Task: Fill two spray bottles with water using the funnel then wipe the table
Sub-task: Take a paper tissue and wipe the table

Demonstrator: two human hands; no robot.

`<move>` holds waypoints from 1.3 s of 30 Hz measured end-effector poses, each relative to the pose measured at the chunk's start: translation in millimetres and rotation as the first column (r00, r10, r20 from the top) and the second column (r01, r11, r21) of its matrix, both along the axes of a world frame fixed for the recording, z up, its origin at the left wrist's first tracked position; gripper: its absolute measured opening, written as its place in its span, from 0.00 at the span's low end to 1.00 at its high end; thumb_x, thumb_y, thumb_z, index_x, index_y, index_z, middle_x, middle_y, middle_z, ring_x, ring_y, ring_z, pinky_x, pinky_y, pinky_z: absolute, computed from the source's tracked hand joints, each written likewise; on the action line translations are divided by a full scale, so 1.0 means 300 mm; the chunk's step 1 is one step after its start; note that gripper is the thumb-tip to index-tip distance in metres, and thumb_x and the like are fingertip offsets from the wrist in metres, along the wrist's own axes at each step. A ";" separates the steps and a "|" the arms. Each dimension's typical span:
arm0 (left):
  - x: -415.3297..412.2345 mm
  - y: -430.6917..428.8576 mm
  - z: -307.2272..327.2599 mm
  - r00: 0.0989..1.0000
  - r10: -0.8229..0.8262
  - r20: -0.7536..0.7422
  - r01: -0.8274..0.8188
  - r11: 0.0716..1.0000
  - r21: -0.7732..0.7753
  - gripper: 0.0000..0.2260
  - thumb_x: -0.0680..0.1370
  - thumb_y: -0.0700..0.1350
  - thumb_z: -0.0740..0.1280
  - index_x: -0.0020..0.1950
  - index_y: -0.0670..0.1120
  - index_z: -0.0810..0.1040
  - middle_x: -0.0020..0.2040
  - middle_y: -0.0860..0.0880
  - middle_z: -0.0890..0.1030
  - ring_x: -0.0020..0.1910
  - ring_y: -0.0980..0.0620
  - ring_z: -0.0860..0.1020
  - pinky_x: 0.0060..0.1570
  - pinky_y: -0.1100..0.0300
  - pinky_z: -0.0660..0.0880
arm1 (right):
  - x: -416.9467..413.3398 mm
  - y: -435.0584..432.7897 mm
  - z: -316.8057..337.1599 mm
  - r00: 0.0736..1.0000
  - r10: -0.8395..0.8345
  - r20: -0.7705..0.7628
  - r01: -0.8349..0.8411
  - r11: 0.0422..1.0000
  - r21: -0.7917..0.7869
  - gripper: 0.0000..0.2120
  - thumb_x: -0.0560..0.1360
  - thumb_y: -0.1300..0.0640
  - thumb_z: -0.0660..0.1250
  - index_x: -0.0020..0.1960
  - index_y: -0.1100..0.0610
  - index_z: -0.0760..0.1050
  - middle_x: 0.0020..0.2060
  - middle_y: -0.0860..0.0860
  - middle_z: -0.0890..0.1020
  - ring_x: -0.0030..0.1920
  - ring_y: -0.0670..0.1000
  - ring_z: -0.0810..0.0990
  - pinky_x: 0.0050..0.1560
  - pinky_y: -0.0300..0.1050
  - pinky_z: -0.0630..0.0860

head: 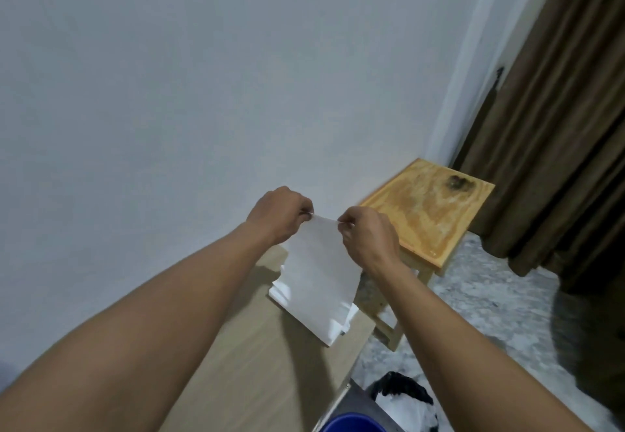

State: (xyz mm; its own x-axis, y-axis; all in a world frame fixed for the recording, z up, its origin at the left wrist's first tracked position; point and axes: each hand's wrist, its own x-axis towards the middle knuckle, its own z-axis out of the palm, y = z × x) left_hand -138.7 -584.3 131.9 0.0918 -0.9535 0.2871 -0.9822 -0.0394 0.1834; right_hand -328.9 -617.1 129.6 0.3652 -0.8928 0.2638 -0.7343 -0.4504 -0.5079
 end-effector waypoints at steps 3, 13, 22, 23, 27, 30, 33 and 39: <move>-0.001 0.024 0.010 1.000 0.027 0.001 -0.027 1.000 -0.001 0.08 0.80 0.49 0.64 0.51 0.54 0.83 0.45 0.51 0.83 0.47 0.48 0.79 0.44 0.57 0.72 | -0.003 0.006 0.010 0.999 0.034 -0.037 -0.033 0.999 0.021 0.09 0.77 0.58 0.65 0.50 0.52 0.84 0.45 0.50 0.87 0.46 0.55 0.83 0.42 0.45 0.77; -0.036 0.092 0.104 0.993 0.098 -0.068 -0.105 0.987 -0.119 0.09 0.81 0.49 0.61 0.51 0.52 0.81 0.42 0.50 0.82 0.43 0.47 0.78 0.43 0.57 0.66 | -0.013 0.028 0.093 0.992 0.004 0.129 -0.001 1.000 -0.019 0.09 0.78 0.56 0.65 0.51 0.53 0.84 0.45 0.49 0.87 0.47 0.55 0.83 0.44 0.46 0.78; -0.041 0.157 0.142 0.978 0.145 -0.150 -0.153 0.987 -0.042 0.07 0.80 0.48 0.62 0.48 0.54 0.80 0.41 0.52 0.81 0.43 0.48 0.78 0.41 0.55 0.75 | -0.039 0.059 0.120 0.990 0.007 0.138 -0.007 1.000 0.003 0.09 0.78 0.58 0.64 0.51 0.52 0.83 0.46 0.48 0.86 0.46 0.53 0.82 0.42 0.45 0.76; -0.043 0.161 0.146 0.977 0.152 -0.151 -0.160 0.986 -0.047 0.07 0.80 0.48 0.62 0.48 0.54 0.80 0.41 0.52 0.81 0.43 0.48 0.78 0.42 0.55 0.75 | -0.044 0.063 0.120 0.992 0.016 0.122 -0.015 1.000 -0.004 0.09 0.78 0.58 0.65 0.51 0.52 0.83 0.47 0.48 0.86 0.46 0.53 0.82 0.42 0.45 0.77; -0.070 0.181 0.164 0.963 0.172 -0.208 -0.194 0.977 -0.090 0.08 0.80 0.48 0.63 0.48 0.53 0.81 0.39 0.52 0.81 0.41 0.48 0.78 0.39 0.56 0.73 | -0.063 0.078 0.126 0.987 0.004 0.161 0.005 0.998 -0.056 0.08 0.80 0.55 0.65 0.53 0.51 0.83 0.48 0.48 0.86 0.49 0.54 0.82 0.46 0.48 0.78; -0.086 0.206 0.189 0.937 0.170 -0.305 -0.207 0.974 -0.090 0.07 0.80 0.46 0.63 0.46 0.53 0.81 0.40 0.53 0.82 0.43 0.50 0.79 0.41 0.56 0.75 | -0.069 0.088 0.152 0.980 0.033 0.194 -0.021 0.998 -0.065 0.08 0.80 0.55 0.64 0.53 0.51 0.82 0.47 0.47 0.86 0.49 0.53 0.82 0.46 0.48 0.78; -0.073 0.261 0.220 0.848 0.163 -0.503 -0.222 0.973 -0.058 0.07 0.79 0.44 0.66 0.45 0.51 0.83 0.43 0.55 0.83 0.44 0.54 0.79 0.41 0.59 0.75 | -0.066 0.103 0.184 0.959 0.100 0.264 -0.104 0.995 0.002 0.08 0.79 0.55 0.66 0.53 0.50 0.83 0.48 0.46 0.87 0.50 0.50 0.83 0.49 0.48 0.80; -0.002 0.491 0.267 0.701 0.154 -0.697 -0.294 0.952 -0.085 0.04 0.77 0.45 0.71 0.47 0.53 0.85 0.46 0.52 0.85 0.49 0.56 0.81 0.41 0.63 0.72 | -0.030 0.228 0.236 0.854 0.279 0.439 -0.346 0.935 0.078 0.10 0.78 0.60 0.69 0.54 0.49 0.86 0.47 0.40 0.84 0.46 0.32 0.80 0.42 0.20 0.69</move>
